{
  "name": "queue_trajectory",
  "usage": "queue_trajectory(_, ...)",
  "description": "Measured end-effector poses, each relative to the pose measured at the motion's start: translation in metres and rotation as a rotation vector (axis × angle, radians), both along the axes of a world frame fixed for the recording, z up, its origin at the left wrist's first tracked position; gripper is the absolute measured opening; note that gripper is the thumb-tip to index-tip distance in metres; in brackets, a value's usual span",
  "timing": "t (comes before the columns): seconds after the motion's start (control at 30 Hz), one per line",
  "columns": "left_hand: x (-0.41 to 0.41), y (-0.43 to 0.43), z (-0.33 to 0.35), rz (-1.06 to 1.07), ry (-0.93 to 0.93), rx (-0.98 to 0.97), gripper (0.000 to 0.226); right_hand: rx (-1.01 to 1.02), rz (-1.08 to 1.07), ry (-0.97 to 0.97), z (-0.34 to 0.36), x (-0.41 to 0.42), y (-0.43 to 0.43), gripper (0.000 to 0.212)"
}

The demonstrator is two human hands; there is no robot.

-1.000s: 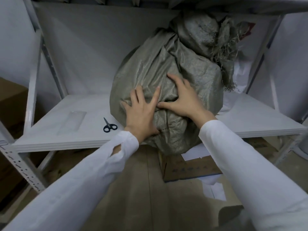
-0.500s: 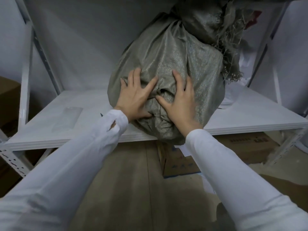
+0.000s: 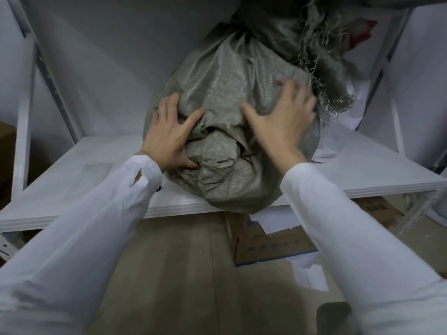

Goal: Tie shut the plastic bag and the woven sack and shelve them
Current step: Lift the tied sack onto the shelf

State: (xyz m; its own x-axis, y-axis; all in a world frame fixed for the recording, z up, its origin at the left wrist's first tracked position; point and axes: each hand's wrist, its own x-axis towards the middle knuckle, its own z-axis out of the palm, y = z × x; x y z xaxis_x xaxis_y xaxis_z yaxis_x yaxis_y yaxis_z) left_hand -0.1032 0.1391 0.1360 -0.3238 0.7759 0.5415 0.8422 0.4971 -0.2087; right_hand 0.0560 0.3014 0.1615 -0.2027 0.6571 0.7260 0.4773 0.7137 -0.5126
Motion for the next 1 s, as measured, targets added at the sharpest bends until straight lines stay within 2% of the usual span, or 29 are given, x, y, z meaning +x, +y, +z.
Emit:
queue_trajectory(0.03, 0.004, 0.001, 0.001, -0.009, -0.021, -0.009, 0.129, -0.105, -0.1, -0.005, 0.006, 0.004, 0.012, 0.094)
queue_trajectory(0.1, 0.013, 0.003, 0.003, -0.057, -0.076, -0.042, 0.133, -0.418, -0.12, 0.048, 0.003, 0.01, 0.037, 0.103)
queue_trajectory(0.17, 0.024, 0.003, 0.002, -0.106, -0.108, -0.093, 0.139, -0.628, -0.027, 0.139, -0.012, 0.013, 0.054, 0.092)
queue_trajectory(0.27, 0.044, -0.002, -0.016, -0.083, -0.073, -0.113, 0.146, -0.589, -0.014, 0.267, -0.028, 0.011, 0.066, 0.049)
queue_trajectory(0.37, 0.062, -0.002, -0.045, -0.019, -0.059, -0.003, 0.144, -0.535, 0.027, 0.437, -0.018, 0.009, 0.054, 0.037)
queue_trajectory(0.47, 0.067, 0.002, -0.063, 0.045, -0.107, 0.121, 0.144, -0.515, 0.246, 0.648, -0.004, 0.005, 0.04, 0.028)
queue_trajectory(0.53, 0.066, 0.004, -0.07, 0.095, -0.153, 0.183, 0.147, -0.476, 0.377, 0.708, 0.007, 0.002, 0.032, 0.024)
queue_trajectory(0.6, 0.063, 0.003, -0.076, 0.153, -0.206, 0.238, 0.151, -0.458, 0.506, 0.708, 0.016, -0.002, 0.026, 0.011)
queue_trajectory(0.73, 0.059, 0.003, -0.083, 0.213, -0.248, 0.286, 0.149, -0.43, 0.734, 0.705, 0.023, -0.009, 0.028, 0.017)
queue_trajectory(0.87, 0.071, 0.03, -0.075, 0.233, -0.204, 0.125, 0.155, -0.53, 0.622, 0.605, -0.003, -0.002, 0.058, 0.015)
queue_trajectory(1.0, 0.083, 0.064, -0.073, 0.169, -0.077, -0.084, 0.139, -0.612, 0.486, 0.354, -0.039, 0.031, 0.088, 0.021)
